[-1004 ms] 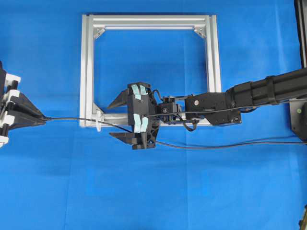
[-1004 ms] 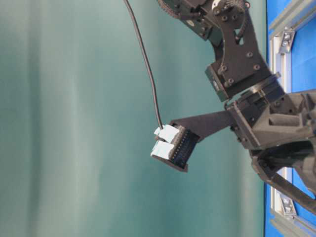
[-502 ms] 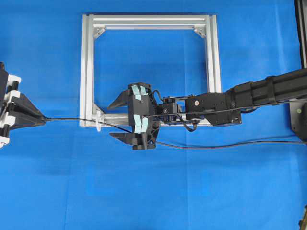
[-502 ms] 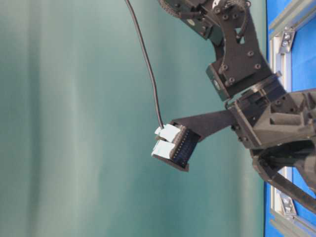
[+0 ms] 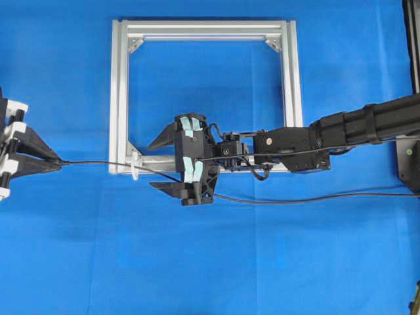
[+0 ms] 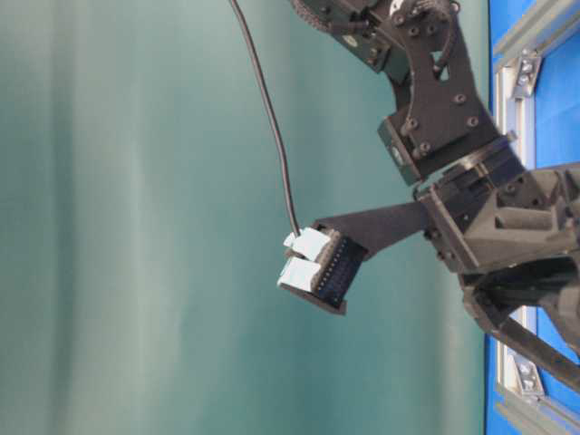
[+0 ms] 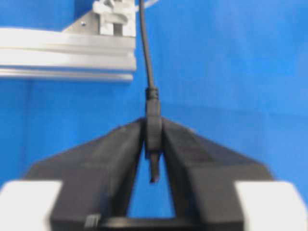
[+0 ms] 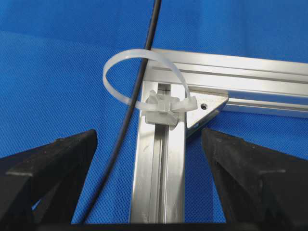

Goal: Insert the wire through the string loop located on the left side.

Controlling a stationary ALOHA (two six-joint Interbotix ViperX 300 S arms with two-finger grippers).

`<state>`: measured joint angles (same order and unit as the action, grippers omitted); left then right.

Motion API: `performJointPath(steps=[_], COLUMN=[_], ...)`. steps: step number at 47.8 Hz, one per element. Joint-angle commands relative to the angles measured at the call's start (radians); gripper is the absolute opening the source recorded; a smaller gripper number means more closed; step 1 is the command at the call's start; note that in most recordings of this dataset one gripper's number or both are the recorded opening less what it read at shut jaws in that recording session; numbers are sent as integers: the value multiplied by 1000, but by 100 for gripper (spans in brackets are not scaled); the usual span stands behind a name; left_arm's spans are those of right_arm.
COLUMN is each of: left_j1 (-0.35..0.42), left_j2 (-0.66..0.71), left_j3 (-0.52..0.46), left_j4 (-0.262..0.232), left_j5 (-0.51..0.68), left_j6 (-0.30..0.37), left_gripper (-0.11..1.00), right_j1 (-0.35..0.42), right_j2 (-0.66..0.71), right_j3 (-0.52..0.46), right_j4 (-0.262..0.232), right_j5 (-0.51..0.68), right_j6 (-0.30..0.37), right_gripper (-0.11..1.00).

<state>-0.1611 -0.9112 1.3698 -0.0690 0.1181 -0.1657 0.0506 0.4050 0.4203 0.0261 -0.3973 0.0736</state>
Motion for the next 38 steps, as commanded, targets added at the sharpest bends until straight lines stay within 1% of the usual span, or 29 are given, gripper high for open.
performJointPath(steps=[1, 8, 9, 10, 12, 18, 26, 32, 38], left_j1=[-2, -3, -3, -2, -3, -2, -3, -3, -2], left_j2=[-3, -21, -23, -25, -31, -34, -37, -60, -104], left_j3=[-14, -15, -15, -15, -15, -15, -18, -25, -32], left_j4=[3, 3, 3, 3, 3, 3, 3, 3, 5], left_j5=[-2, 3, 6, 9, 12, 14, 3, -32, -77], left_j6=[-2, -8, -8, -9, -9, -9, -9, -3, 6], left_gripper=[25, 70, 75, 78, 79, 74, 73, 73, 73], right_j1=[3, 2, 3, 3, 3, 3, 3, 2, 2], right_j2=[-34, -34, -34, -34, -34, -34, -37, -74, -138], right_j3=[-9, -9, -9, -9, -9, -9, -12, -14, -14], right_j4=[2, 3, 3, 3, 3, 3, 3, 3, 2], right_j5=[-9, -9, -9, -9, -11, -15, -17, -12, 3], right_j6=[2, 2, 2, 2, 2, 2, 2, 0, -3], right_gripper=[94, 94, 94, 94, 94, 94, 94, 94, 94])
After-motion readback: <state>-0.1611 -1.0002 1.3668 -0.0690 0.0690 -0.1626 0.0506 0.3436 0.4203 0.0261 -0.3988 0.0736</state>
